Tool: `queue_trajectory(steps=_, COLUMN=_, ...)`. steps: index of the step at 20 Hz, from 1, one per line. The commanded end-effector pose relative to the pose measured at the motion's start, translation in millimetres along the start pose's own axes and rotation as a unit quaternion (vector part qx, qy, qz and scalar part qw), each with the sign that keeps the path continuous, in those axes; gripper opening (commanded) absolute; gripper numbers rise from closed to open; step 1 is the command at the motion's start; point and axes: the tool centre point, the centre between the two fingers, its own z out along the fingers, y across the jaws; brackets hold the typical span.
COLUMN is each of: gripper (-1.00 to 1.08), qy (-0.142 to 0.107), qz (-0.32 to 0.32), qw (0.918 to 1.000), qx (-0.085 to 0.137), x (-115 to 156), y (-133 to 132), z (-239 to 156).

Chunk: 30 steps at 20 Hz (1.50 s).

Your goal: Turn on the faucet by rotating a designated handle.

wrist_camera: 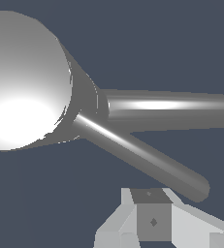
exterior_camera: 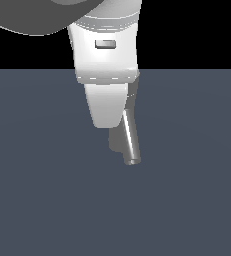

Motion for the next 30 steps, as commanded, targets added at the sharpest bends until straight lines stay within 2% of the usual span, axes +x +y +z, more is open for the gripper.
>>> queue_trajectory(steps=1, gripper=-1.0, qy=0.004, qz=0.007, qw=1.0, qx=-0.003, x=8, y=6, z=1)
queue_trajectory(steps=17, gripper=-1.0, qy=0.005, qz=0.008, qw=1.0, qx=-0.004, x=18, y=18, z=1)
queue_trajectory(steps=19, gripper=-1.0, qy=0.002, qz=0.003, qw=1.0, qx=0.0, x=13, y=13, z=0)
queue_trajectory(steps=30, gripper=-1.0, qy=0.002, qz=0.004, qw=1.0, qx=-0.001, x=36, y=17, z=0)
